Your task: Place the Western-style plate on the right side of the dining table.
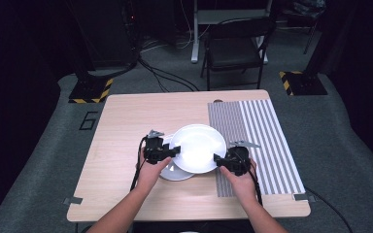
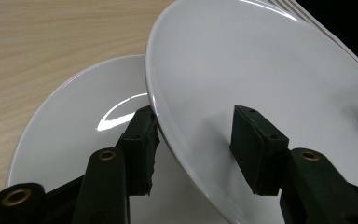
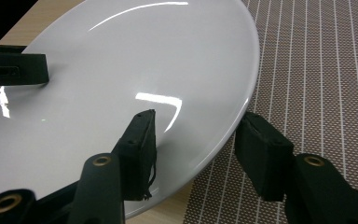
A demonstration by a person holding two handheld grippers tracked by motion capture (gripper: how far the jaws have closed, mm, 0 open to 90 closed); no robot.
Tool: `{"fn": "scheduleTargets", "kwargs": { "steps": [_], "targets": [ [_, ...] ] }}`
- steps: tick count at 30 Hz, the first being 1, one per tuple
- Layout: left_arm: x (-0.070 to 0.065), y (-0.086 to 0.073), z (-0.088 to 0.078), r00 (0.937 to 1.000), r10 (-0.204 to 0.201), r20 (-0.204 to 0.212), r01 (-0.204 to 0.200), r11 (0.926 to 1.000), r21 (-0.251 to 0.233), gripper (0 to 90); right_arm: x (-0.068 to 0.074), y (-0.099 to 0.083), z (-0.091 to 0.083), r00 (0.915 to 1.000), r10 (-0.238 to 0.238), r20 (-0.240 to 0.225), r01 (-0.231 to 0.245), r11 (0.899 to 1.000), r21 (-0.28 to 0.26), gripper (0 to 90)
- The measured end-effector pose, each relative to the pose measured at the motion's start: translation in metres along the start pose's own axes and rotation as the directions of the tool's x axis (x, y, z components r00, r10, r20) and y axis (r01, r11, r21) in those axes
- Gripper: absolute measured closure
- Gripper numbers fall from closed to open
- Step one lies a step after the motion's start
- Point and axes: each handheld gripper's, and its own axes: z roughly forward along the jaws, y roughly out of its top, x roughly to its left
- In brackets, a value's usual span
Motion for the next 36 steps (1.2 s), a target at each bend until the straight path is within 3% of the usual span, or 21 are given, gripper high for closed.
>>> {"fn": "scheduleTargets", "kwargs": {
  "steps": [36],
  "targets": [
    [-0.011,0.020,0.000,0.9995,0.030,-0.003,-0.030,0.9995,-0.009,51.6,-0.004,0.013,-0.011,0.9999,0.012,0.011,-0.012,1.000,-0.028,47.9]
  ]
}}
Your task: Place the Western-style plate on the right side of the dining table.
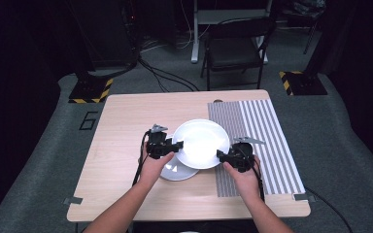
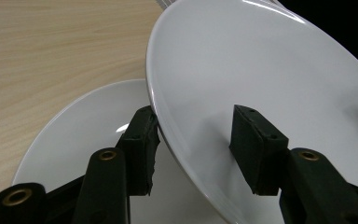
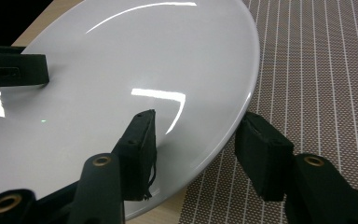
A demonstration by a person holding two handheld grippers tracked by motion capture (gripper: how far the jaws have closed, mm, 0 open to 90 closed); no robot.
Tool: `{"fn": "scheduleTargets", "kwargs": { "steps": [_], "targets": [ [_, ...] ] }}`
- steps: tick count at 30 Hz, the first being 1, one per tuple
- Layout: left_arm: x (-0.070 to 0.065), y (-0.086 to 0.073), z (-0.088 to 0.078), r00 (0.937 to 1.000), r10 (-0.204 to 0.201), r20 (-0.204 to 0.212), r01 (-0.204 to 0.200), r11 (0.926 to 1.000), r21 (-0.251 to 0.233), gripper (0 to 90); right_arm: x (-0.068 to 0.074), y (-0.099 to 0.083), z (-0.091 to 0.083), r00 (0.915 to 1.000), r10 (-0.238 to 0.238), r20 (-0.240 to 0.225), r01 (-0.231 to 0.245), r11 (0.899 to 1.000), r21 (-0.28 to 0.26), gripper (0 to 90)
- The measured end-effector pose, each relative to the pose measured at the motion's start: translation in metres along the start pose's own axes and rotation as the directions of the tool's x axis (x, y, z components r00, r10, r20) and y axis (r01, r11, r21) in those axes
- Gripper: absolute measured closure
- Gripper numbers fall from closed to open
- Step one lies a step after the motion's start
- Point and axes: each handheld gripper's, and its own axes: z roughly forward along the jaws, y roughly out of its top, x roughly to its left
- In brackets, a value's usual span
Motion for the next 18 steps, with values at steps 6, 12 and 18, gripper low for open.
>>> {"fn": "scheduleTargets", "kwargs": {
  "steps": [6,12,18],
  "targets": [
    [-0.003,0.003,-0.001,1.0000,0.009,-0.002,-0.009,1.0000,-0.002,51.6,0.000,0.002,-0.003,1.0000,0.004,0.005,-0.004,1.000,-0.003,48.0],
    [-0.007,0.009,-0.001,0.9998,0.018,0.000,-0.018,0.9998,-0.008,51.6,-0.001,0.005,-0.008,0.9999,0.003,0.013,-0.003,1.000,-0.014,47.9],
    [-0.010,0.010,0.002,0.9999,0.012,0.006,-0.012,0.9999,-0.010,51.5,-0.004,0.006,-0.011,0.9998,0.005,0.019,-0.005,1.000,-0.017,47.9]
  ]
}}
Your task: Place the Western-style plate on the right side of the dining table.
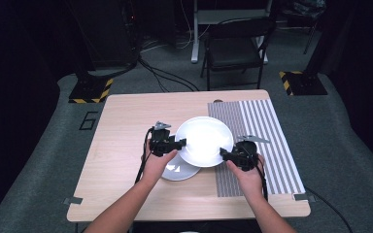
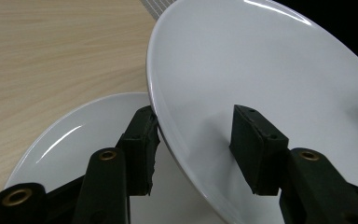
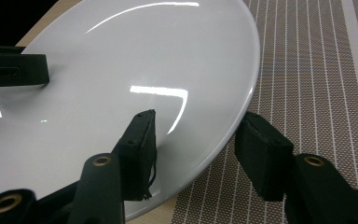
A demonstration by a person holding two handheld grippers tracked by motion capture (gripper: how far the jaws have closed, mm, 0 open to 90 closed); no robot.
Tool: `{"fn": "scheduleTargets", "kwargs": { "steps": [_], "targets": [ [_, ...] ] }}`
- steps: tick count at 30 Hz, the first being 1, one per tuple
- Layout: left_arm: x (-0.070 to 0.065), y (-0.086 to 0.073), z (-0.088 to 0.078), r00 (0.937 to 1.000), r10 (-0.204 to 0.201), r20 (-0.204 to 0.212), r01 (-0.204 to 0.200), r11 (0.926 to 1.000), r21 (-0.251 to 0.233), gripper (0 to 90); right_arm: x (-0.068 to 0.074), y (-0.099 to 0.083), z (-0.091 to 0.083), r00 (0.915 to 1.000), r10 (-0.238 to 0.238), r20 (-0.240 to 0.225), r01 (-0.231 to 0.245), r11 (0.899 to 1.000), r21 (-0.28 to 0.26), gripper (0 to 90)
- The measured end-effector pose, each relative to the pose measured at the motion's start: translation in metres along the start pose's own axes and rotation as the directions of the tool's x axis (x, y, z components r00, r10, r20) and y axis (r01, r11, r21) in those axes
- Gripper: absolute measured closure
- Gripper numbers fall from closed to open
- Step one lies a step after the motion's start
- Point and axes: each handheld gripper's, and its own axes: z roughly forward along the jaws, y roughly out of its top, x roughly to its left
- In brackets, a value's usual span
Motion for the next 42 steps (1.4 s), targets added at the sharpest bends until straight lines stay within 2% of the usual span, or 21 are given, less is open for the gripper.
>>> {"fn": "scheduleTargets", "kwargs": {
  "steps": [20,42],
  "targets": [
    [-0.012,0.009,0.010,0.9998,0.014,0.013,-0.015,0.9999,0.008,51.8,-0.011,0.000,-0.008,0.9997,0.016,0.016,-0.016,1.000,-0.010,47.9],
    [-0.019,0.016,0.017,0.9994,0.024,0.025,-0.024,0.9996,0.013,51.8,-0.018,0.001,-0.015,0.9995,0.020,0.026,-0.020,1.000,-0.019,48.0]
  ]
}}
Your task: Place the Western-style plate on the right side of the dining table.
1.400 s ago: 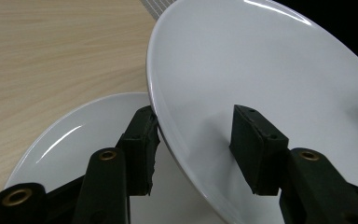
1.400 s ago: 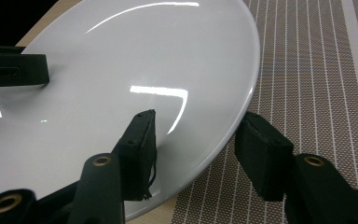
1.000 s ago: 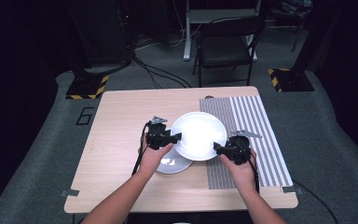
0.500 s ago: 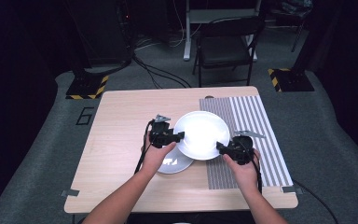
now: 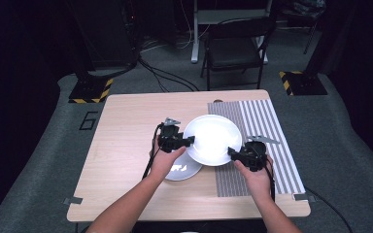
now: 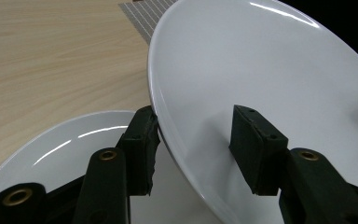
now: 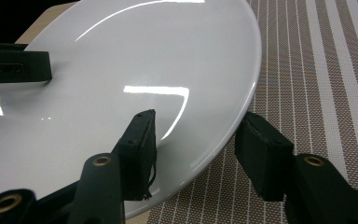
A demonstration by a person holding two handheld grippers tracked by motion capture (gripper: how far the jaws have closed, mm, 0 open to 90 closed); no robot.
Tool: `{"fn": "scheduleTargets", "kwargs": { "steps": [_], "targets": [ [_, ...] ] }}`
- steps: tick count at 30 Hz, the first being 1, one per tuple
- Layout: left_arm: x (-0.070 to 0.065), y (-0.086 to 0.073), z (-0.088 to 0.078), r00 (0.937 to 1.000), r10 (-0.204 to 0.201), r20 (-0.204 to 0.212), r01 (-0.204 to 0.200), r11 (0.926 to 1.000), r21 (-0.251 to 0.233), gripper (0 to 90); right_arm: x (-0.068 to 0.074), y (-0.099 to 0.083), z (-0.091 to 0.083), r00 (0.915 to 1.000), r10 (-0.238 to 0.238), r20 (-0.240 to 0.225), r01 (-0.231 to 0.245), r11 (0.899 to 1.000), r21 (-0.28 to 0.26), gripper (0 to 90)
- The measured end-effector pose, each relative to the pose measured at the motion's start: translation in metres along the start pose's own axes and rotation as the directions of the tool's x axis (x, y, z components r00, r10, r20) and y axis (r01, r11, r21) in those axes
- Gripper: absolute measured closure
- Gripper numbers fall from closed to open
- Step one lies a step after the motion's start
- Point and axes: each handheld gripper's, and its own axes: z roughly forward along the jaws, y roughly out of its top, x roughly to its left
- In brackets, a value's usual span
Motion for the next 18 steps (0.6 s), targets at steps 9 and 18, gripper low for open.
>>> {"fn": "scheduleTargets", "kwargs": {
  "steps": [9,18],
  "targets": [
    [-0.005,0.003,0.004,0.9999,0.007,0.010,-0.007,1.0000,0.003,51.7,-0.005,0.001,-0.005,0.9999,0.007,0.012,-0.007,1.000,-0.008,48.0],
    [-0.012,0.006,0.011,0.9996,0.014,0.024,-0.014,0.9999,0.004,51.7,-0.010,0.000,-0.011,0.9994,0.018,0.029,-0.017,1.000,-0.015,48.0]
  ]
}}
